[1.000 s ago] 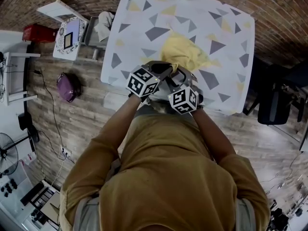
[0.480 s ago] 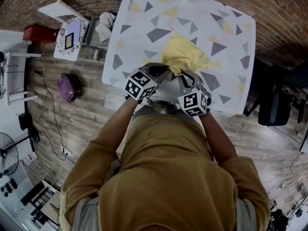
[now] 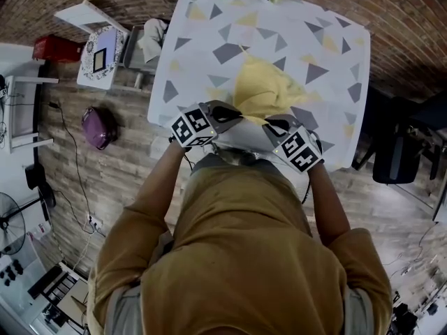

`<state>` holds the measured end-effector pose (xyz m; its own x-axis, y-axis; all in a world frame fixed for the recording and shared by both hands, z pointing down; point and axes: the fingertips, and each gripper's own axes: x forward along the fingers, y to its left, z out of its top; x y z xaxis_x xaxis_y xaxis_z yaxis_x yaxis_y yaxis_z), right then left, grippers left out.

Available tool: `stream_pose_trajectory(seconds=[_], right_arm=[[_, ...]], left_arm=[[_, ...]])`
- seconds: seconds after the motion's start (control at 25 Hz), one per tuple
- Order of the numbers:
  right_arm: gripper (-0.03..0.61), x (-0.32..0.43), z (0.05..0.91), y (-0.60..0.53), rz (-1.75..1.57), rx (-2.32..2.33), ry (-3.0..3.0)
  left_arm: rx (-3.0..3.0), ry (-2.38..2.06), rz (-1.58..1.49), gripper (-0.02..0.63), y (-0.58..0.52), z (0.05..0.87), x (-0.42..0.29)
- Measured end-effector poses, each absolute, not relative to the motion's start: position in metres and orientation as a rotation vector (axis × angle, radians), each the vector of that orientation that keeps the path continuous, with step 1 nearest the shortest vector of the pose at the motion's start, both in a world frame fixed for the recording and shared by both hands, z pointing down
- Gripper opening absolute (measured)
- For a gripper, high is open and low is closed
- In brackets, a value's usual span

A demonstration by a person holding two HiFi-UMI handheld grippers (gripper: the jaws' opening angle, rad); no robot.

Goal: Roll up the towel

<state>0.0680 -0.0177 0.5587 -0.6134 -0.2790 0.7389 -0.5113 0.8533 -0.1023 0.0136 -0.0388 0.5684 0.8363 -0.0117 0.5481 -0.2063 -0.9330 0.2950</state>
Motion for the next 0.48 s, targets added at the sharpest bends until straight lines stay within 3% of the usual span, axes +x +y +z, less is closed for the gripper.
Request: stream_pose_trajectory(seconds=[0.48], right_arm=[[0.025, 0.077, 0.559, -0.001, 0.622, 0.165, -2.167]], left_arm=[[2.621, 0.163, 0.925, 0.083, -0.009, 0.575, 0.011]])
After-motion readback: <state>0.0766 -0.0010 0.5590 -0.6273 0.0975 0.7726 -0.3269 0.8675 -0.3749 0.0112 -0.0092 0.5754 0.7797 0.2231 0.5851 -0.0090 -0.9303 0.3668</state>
